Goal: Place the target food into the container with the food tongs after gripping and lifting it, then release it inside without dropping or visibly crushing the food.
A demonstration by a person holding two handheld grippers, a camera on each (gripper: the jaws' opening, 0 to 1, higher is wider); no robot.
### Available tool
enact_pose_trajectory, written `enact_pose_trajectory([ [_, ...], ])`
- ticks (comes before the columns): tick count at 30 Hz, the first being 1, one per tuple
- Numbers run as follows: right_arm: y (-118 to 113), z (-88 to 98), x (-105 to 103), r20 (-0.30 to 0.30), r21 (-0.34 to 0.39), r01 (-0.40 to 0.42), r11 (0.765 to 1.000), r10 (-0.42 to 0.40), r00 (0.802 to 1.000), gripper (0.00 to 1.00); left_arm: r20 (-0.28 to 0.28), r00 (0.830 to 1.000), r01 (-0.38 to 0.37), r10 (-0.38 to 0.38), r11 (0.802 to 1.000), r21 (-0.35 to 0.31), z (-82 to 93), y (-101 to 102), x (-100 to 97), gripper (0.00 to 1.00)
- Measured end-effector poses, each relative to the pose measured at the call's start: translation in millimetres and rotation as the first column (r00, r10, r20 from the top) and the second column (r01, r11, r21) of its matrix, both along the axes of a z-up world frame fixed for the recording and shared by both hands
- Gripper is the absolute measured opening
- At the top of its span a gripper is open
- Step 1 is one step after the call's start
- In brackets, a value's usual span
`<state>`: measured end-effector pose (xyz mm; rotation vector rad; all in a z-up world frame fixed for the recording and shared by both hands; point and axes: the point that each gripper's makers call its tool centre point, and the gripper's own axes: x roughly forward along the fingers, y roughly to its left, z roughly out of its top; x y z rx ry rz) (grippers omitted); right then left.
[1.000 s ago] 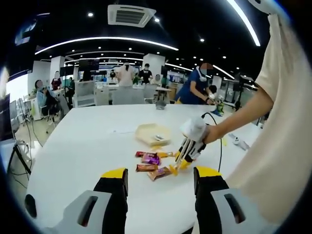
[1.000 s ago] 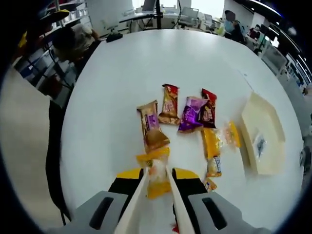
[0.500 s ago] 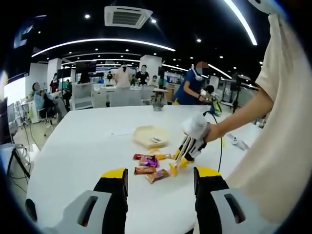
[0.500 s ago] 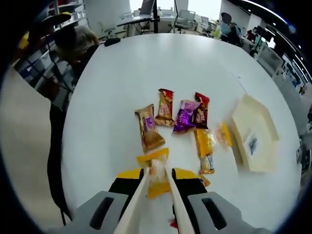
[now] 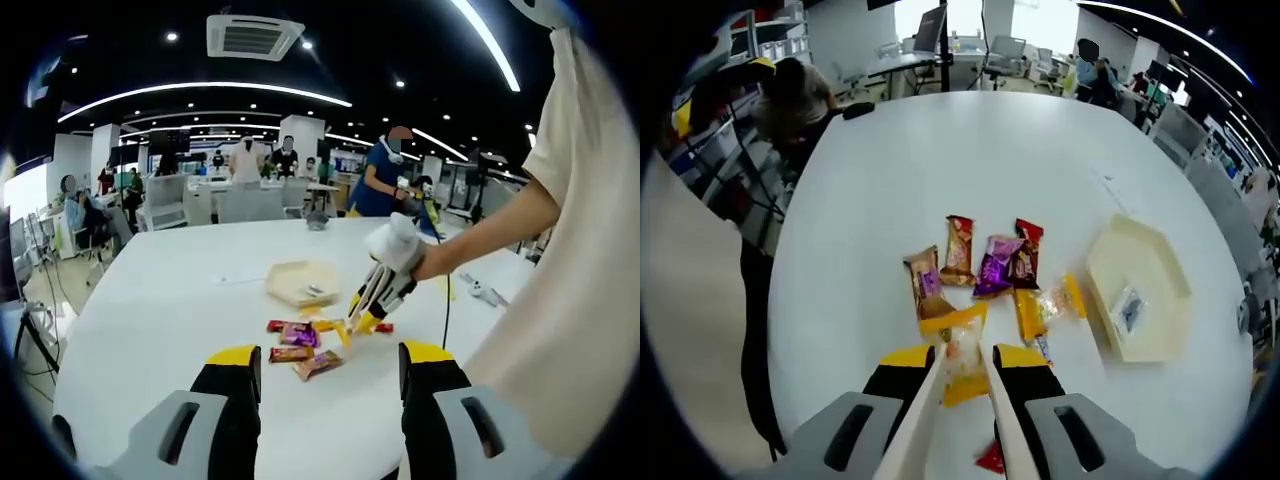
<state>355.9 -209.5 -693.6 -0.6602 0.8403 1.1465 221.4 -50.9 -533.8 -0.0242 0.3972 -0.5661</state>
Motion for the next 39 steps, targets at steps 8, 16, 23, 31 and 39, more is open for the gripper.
enact_pose_trajectory([
  [8,-3,15.3,12,0.043,0.022,0.024,0.999,-0.025,0.999,0.22,0.008,1.0,0.009,-0.009,1.0,0.002,2.4,-4,-1.3,0.56],
  [16,-4,35.7,27,0.084,0.052,0.049,0.997,-0.054,0.995,0.22,0.015,1.0,0.012,-0.012,1.0,0.001,4.7,-5,-2.3,0.57],
  [23,-2,56.2,42,0.128,0.083,0.067,0.994,-0.077,0.989,0.22,0.016,1.0,0.018,-0.018,1.0,-0.001,6.0,-7,-4.0,0.57],
  [31,-1,71.9,55,0.162,0.101,0.078,0.992,-0.094,0.982,0.23,0.017,1.0,0.017,-0.017,1.0,0.002,6.6,-6,-7.2,0.57],
  [39,-2,89.2,71,0.193,0.122,0.097,0.988,-0.12,0.974,0.22,0.024,1.0,0.015,-0.015,1.0,0.001,9.4,-4,-9.2,0.57],
])
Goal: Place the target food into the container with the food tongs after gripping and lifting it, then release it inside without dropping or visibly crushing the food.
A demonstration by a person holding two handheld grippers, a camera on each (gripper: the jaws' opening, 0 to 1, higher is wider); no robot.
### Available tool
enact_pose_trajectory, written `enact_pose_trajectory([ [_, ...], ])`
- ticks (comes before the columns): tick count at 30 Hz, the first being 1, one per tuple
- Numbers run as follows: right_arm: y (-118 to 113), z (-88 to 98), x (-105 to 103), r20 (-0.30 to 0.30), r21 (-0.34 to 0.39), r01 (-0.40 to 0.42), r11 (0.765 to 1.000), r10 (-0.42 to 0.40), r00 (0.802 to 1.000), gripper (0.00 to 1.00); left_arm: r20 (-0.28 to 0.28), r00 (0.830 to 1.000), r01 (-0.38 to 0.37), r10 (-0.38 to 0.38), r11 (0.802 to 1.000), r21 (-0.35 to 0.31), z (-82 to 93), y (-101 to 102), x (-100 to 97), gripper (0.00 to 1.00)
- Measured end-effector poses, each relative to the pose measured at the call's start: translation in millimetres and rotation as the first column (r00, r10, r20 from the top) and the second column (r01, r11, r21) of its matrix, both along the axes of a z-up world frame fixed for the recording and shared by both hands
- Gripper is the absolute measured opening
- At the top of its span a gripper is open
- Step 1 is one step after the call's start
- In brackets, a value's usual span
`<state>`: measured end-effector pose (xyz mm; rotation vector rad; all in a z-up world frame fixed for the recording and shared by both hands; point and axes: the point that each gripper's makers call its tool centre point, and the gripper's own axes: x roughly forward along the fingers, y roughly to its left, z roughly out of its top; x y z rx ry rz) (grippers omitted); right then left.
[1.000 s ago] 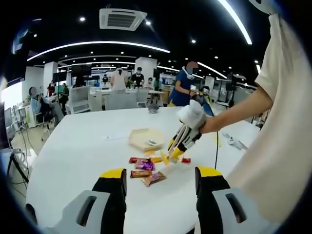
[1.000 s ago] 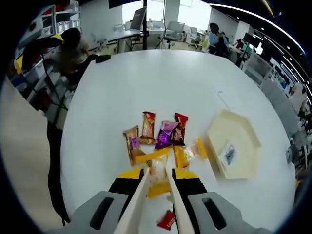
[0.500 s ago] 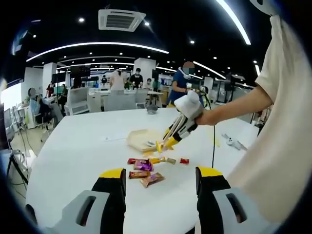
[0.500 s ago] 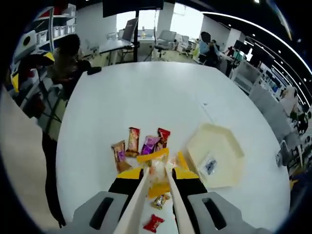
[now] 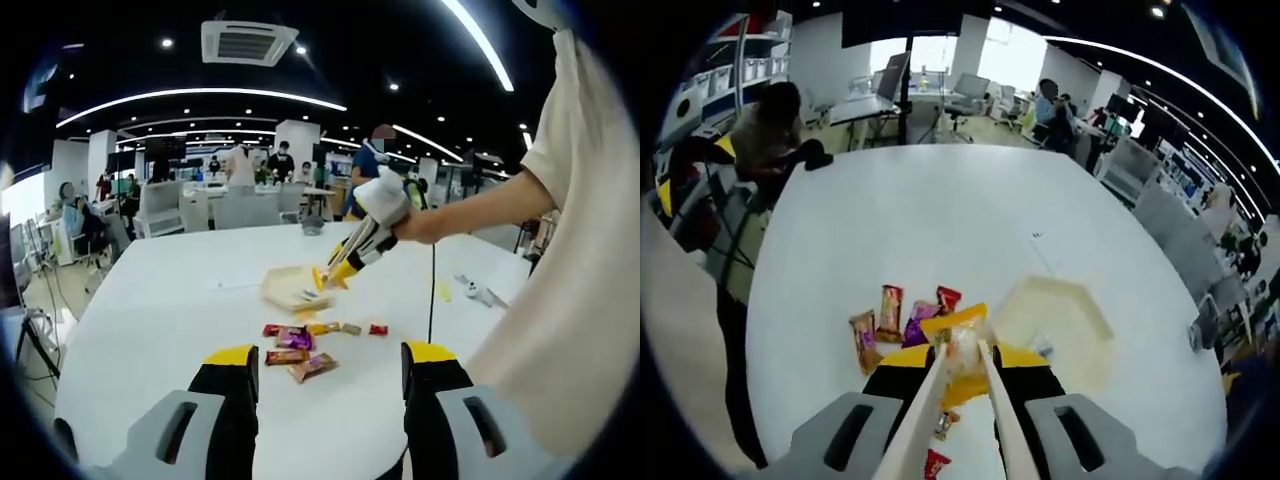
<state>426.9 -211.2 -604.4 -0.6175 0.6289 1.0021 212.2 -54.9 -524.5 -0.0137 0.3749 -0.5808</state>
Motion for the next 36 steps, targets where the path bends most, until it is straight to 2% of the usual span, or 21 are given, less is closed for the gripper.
enact_pose_trajectory([
  [10,0,13.2,11,0.026,-0.002,0.006,1.0,-0.006,1.0,0.22,0.003,1.0,0.001,-0.001,1.0,-0.002,2.4,0,1.3,0.57],
  [19,3,30.9,30,0.056,0.022,0.019,1.0,-0.02,0.998,0.22,0.015,1.0,-0.002,0.002,1.0,0.006,6.4,4,6.0,0.58],
  [36,4,49.3,54,0.094,0.033,0.03,0.999,-0.032,0.995,0.23,0.024,1.0,-0.011,0.011,1.0,0.005,7.9,5,17.1,0.58],
])
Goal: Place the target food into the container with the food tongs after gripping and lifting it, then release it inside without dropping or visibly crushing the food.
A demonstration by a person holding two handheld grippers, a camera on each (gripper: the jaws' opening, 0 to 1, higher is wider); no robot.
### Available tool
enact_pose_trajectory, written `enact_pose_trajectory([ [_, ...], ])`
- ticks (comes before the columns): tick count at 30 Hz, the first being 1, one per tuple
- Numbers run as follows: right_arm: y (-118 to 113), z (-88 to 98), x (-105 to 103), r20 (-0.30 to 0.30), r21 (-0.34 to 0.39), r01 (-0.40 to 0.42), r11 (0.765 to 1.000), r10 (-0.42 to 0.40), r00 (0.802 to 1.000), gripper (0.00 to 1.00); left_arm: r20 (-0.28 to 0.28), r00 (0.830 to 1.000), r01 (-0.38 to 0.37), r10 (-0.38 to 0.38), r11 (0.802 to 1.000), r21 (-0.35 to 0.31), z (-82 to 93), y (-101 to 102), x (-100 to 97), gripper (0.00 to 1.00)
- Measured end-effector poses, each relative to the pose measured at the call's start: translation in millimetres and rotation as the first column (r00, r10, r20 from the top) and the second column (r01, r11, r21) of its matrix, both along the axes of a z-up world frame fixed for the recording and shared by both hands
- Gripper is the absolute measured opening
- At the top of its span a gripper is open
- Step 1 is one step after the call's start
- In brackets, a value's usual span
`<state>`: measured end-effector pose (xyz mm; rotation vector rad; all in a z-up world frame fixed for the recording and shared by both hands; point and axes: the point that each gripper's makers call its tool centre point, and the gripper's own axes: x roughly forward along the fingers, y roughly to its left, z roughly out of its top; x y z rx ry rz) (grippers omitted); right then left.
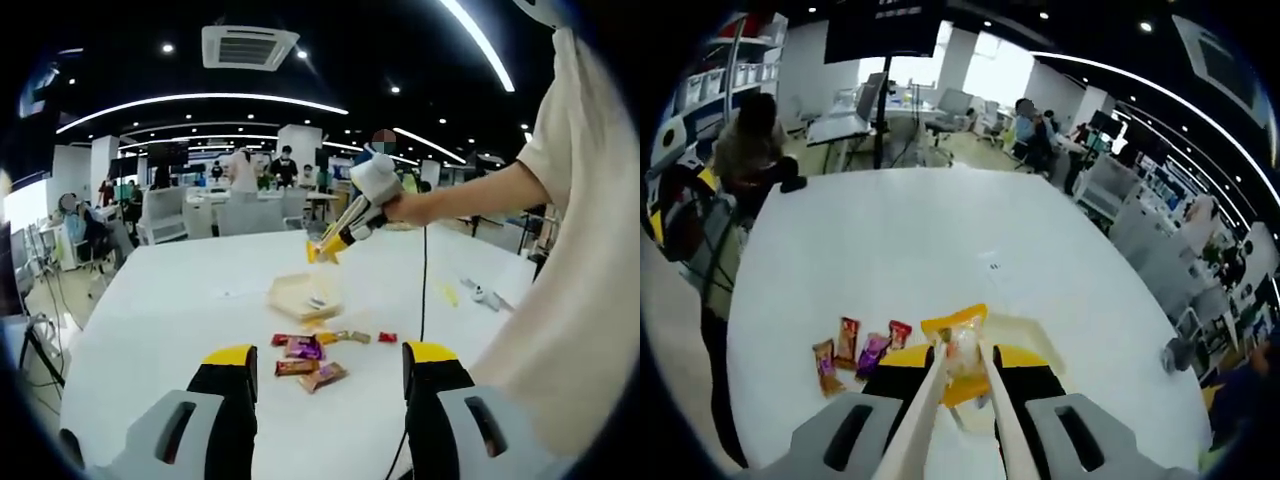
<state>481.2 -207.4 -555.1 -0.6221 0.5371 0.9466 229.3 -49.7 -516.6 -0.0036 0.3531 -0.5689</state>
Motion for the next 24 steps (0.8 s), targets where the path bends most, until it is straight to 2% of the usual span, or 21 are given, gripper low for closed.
enact_pose_trajectory([
  [24,-5,18.4,44,0.033,0.025,0.032,0.999,-0.032,0.999,0.23,-0.013,1.0,-0.01,0.01,1.0,-0.005,-3.6,-1,7.8,0.58],
])
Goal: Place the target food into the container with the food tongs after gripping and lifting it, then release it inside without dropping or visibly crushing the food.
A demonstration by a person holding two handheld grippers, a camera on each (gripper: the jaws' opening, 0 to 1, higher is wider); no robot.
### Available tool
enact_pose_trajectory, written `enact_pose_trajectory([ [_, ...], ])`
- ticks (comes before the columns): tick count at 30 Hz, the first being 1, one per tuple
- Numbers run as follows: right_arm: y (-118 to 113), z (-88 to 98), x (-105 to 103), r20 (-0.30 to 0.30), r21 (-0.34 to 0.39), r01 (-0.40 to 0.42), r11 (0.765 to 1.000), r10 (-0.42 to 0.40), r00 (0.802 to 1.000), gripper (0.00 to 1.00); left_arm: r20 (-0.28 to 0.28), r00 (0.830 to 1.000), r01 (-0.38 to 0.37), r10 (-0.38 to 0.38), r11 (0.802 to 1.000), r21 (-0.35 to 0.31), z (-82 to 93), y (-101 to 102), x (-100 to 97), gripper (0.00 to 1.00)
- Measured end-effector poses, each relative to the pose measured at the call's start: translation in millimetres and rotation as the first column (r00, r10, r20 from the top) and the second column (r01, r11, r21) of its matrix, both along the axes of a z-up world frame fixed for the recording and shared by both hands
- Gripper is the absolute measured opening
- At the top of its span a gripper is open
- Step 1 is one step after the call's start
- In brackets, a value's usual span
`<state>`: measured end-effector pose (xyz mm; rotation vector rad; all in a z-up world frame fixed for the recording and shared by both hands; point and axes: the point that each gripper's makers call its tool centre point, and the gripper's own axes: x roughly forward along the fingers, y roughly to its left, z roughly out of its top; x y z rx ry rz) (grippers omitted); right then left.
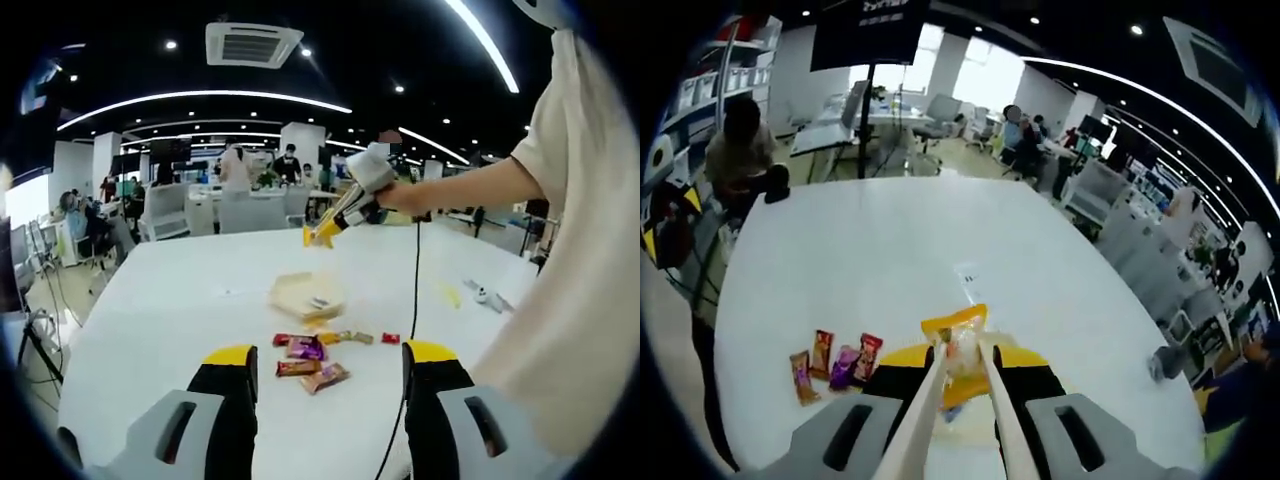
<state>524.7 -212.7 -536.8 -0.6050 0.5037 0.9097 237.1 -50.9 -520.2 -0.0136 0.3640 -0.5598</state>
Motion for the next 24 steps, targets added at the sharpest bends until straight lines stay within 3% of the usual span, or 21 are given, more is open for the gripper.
enact_pose_trajectory([
  [24,-7,12.9,34,0.028,0.007,0.008,1.0,-0.009,1.0,0.23,-0.018,1.0,0.0,0.0,1.0,0.005,-4.3,-2,11.7,0.58],
])
